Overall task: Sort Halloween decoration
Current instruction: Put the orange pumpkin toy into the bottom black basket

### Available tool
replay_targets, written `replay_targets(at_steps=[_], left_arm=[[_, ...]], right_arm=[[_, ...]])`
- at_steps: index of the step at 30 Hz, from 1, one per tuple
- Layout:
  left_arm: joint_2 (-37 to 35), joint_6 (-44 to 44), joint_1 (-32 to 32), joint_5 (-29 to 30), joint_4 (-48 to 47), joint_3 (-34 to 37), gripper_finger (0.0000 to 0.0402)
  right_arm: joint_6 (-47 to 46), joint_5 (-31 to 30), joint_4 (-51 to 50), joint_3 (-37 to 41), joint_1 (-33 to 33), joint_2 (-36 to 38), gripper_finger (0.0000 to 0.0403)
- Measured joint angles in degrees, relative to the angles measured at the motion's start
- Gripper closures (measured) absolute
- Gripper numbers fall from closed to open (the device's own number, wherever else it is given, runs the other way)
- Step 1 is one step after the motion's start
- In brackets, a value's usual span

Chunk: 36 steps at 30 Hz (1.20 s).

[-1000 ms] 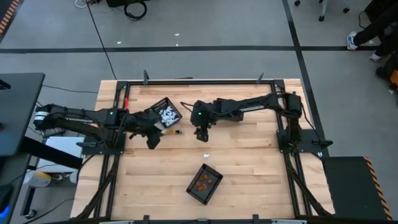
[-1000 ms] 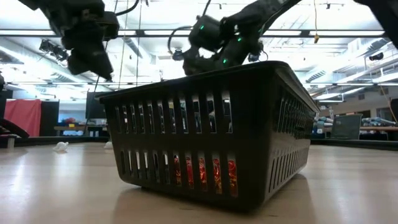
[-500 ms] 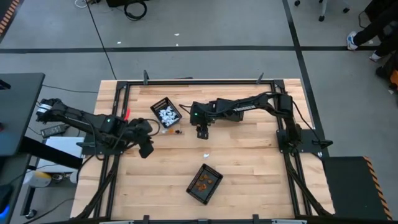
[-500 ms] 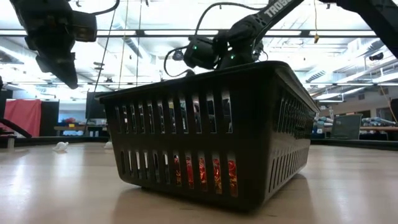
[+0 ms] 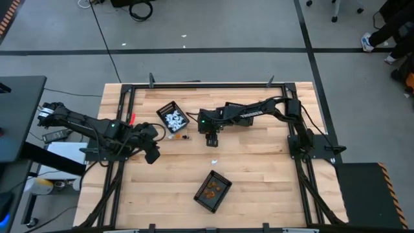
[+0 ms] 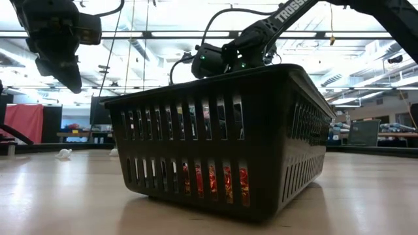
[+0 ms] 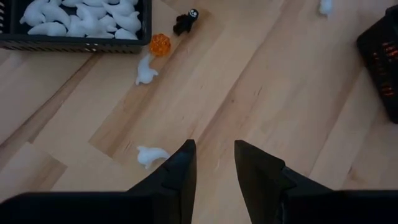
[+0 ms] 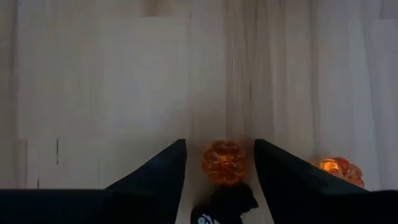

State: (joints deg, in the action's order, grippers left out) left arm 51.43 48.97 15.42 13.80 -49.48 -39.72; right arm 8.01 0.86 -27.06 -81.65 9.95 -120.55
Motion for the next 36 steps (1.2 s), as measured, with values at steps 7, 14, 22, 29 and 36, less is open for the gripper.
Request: replay_targets(at_steps=[7, 14, 22, 29, 36], left_arm=[[0.01, -0.05, 0.00, 0.02, 0.01, 0.00, 0.0285], [0.01, -0.52, 0.00, 0.34, -0.13, 0.00, 0.0285], [0.01, -0.70, 0.00, 0.54, -0.63, 0.00, 0.0285], [-0.13, -4.59, 0.00, 0.72, -1.26, 0.00, 0.0285], [-0.13, -9.97, -0.02, 0.76, -1.44, 0.00, 0.0285]], right_arm=[[0.59, 0.37, -0.68, 0.00, -0.32, -0.03, 0.0263], [0.73, 0.27, -0.99, 0.04, -0.52, -0.04, 0.0304], [-1.79, 0.70, -2.88, 0.48, -0.88, 1.94, 0.0298], [-4.98, 7.91, -3.18, 0.36, -5.86, 5.76, 0.0297], [-15.98, 13.04, -1.48, 0.33, -15.71, 6.32, 0.0297]])
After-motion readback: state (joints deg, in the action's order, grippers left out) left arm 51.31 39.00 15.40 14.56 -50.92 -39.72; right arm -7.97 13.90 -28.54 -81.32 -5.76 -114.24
